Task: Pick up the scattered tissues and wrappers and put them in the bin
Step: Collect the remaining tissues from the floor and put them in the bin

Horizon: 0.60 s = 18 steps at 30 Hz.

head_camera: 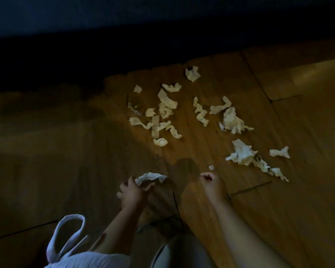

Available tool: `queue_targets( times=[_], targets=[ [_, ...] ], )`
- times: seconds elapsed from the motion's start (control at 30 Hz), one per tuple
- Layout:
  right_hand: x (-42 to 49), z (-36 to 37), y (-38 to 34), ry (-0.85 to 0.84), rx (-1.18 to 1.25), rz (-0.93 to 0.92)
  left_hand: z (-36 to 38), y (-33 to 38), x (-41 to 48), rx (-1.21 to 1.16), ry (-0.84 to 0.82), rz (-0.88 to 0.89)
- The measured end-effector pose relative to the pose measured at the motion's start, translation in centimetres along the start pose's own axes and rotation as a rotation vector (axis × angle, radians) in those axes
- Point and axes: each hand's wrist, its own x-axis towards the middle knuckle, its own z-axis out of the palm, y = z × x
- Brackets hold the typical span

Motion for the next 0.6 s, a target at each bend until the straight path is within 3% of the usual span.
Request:
queue_targets(
  times=[0.17, 0.43, 0.5, 0.6],
  targets=[
    [3.8, -1.0, 1.5, 0.091, 0.061, -0.078, 2.9, 0.5, 2.6, 0.079, 0.089, -0.006],
    [6.0, -0.5, 2.5, 0.059, -0.265, -0.277, 5.3, 2.1, 3.9, 0.081, 0.044, 0.172],
    [6.0, -1.9, 2.4, 0.171, -0.19, -0.323, 5.9, 3.2, 3.9, 0.086, 0.035, 0.244],
    [7.2, -5.6, 2.2, 0.536, -0.058, -0.466, 7.0, 5.0, 4.0, 0.085, 0.048, 0.39]
  ],
)
